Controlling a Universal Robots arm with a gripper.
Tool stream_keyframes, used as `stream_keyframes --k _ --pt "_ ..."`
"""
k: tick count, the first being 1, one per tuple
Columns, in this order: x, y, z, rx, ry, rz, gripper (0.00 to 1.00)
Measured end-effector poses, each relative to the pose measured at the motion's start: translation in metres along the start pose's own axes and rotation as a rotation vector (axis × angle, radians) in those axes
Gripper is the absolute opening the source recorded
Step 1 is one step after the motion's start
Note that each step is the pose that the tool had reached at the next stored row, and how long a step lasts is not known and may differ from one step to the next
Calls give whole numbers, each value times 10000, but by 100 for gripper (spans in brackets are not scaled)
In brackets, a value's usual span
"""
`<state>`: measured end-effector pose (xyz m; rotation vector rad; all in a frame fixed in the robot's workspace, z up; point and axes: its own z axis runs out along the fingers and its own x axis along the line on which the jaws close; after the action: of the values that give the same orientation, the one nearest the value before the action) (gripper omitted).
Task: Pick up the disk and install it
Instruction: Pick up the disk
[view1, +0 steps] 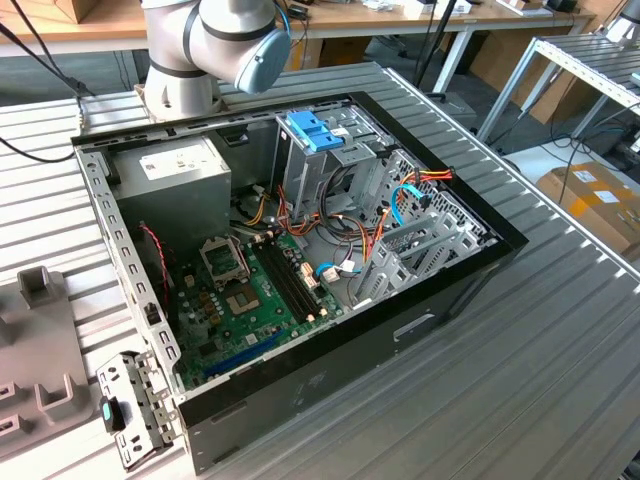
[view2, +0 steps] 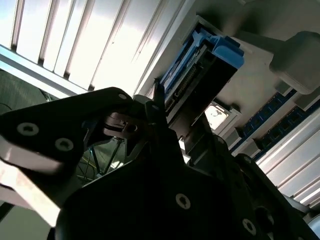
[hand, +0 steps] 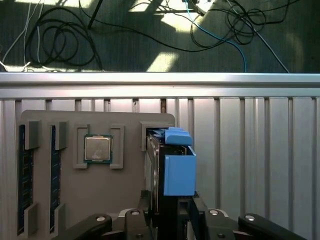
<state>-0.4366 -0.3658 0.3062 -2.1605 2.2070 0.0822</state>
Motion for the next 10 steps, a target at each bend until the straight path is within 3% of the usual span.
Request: stream_keyframes --k 2,10 --pt "0 0 0 0 3 0 36" --pt "0 0 1 2 22 -1 35"
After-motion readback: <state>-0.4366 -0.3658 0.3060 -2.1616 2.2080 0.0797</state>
